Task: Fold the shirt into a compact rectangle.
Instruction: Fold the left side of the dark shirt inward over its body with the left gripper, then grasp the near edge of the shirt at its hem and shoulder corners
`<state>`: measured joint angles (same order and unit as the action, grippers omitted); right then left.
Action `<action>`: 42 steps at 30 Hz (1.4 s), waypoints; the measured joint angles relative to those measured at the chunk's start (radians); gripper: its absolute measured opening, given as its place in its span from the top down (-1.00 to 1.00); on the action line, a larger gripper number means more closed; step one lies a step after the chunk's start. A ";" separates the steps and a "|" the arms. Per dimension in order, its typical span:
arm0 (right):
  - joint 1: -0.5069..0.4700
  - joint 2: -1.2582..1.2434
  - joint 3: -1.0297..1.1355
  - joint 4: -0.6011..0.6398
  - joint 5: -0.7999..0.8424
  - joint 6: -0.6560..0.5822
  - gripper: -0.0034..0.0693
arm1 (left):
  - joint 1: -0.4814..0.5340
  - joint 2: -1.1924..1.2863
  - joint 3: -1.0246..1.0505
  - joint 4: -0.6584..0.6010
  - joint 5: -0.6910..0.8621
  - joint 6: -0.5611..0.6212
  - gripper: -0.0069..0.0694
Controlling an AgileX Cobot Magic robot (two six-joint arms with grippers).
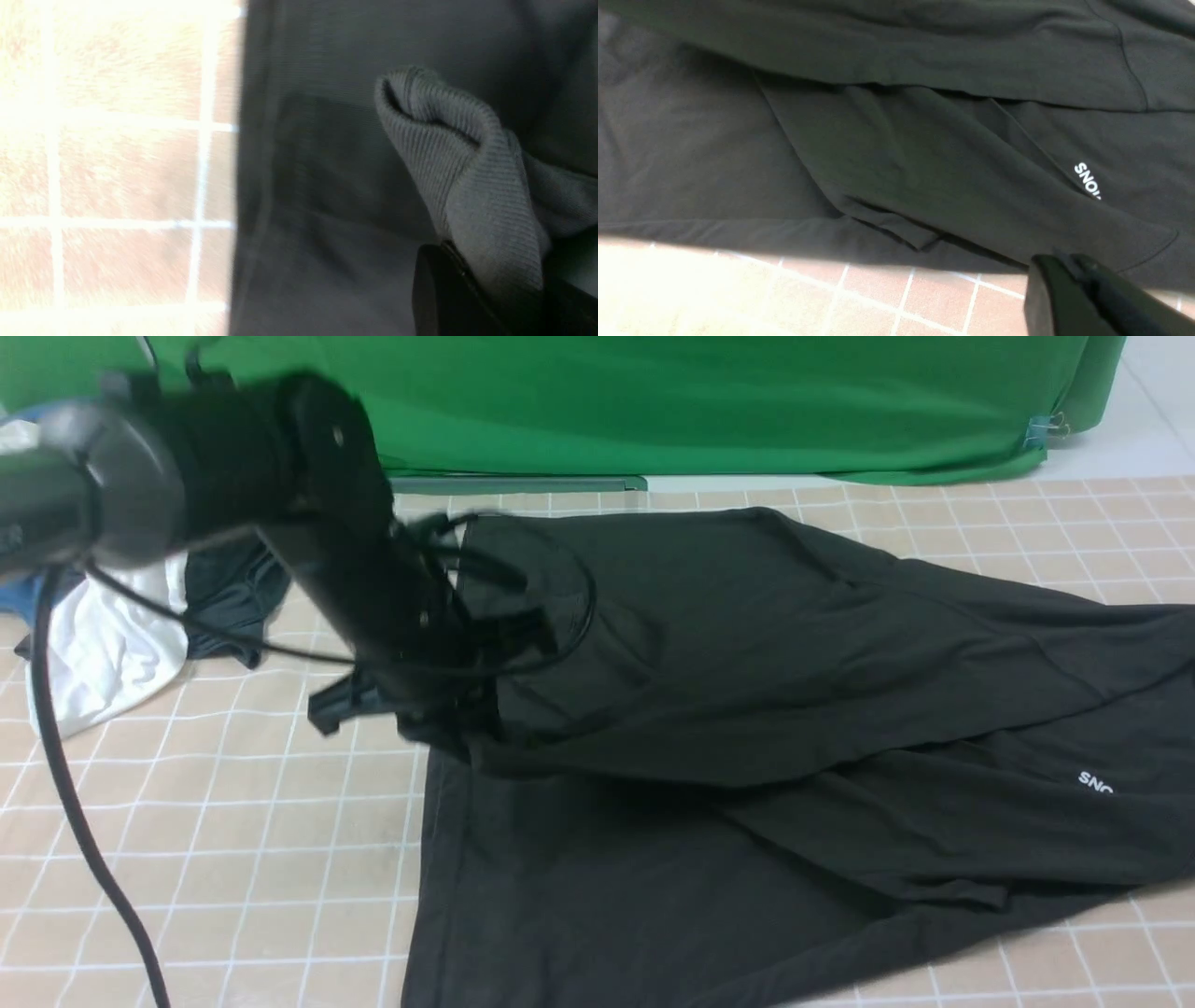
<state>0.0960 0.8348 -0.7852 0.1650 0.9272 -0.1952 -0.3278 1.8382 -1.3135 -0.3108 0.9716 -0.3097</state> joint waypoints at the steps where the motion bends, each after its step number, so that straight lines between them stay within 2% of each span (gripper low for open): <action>1: 0.000 0.000 0.000 0.000 0.000 0.000 0.82 | 0.000 0.006 0.012 0.002 -0.010 0.000 0.66; 4: 0.000 0.000 0.000 0.000 -0.002 0.000 0.82 | 0.000 0.013 0.030 0.007 -0.017 0.000 0.52; 7: 0.000 0.000 0.000 0.000 -0.002 0.000 0.81 | 0.000 0.013 0.017 0.011 0.002 0.003 0.23; 8: 0.000 0.000 0.000 0.000 -0.002 0.000 0.81 | 0.000 0.014 -0.003 0.024 0.022 0.007 0.08; 9: 0.000 0.000 0.000 0.000 -0.002 0.000 0.81 | 0.000 0.014 -0.007 0.024 0.027 0.008 0.08; 10: 0.000 0.000 0.000 0.000 -0.002 0.000 0.81 | 0.000 0.014 -0.044 0.040 0.055 0.012 -0.06; 14: 0.000 0.000 0.000 0.000 -0.002 0.000 0.80 | 0.000 0.014 -0.161 0.068 0.185 0.018 -0.41; 18: 0.000 0.000 0.000 0.000 -0.002 0.000 0.80 | 0.000 0.006 -0.187 0.068 0.229 0.018 -0.60; 24: 0.000 0.000 0.000 0.000 -0.002 0.000 0.80 | -0.005 -0.004 -0.109 0.068 0.223 0.022 -0.64; 27: 0.000 0.000 0.000 0.000 -0.007 0.002 0.80 | -0.017 0.001 -0.067 0.068 0.106 0.051 -0.58; 29: 0.000 0.002 0.000 0.001 -0.015 0.003 0.80 | -0.021 0.001 -0.061 0.067 -0.046 0.091 -0.48; 32: 0.000 0.012 0.000 0.001 -0.020 0.004 0.80 | -0.022 -0.001 -0.061 0.063 -0.175 0.119 -0.29; 37: 0.000 0.040 0.000 0.001 -0.022 0.006 0.80 | -0.024 0.003 -0.027 0.012 -0.111 0.146 0.33; 38: 0.000 0.045 0.000 0.001 -0.022 0.008 0.80 | -0.030 0.005 0.012 0.010 -0.104 0.158 0.56; 39: 0.000 0.047 0.000 0.001 -0.022 0.008 0.80 | -0.030 0.005 0.019 0.010 -0.105 0.160 0.56; 40: 0.000 0.050 0.000 0.001 -0.022 0.009 0.80 | -0.036 0.010 0.068 0.012 -0.119 0.163 0.69; 42: 0.000 0.050 0.000 0.001 -0.021 0.009 0.80 | -0.040 0.012 0.145 0.018 -0.145 0.177 0.77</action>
<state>0.0960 0.8850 -0.7852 0.1657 0.9058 -0.1864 -0.3681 1.8499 -1.1686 -0.2924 0.8269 -0.1328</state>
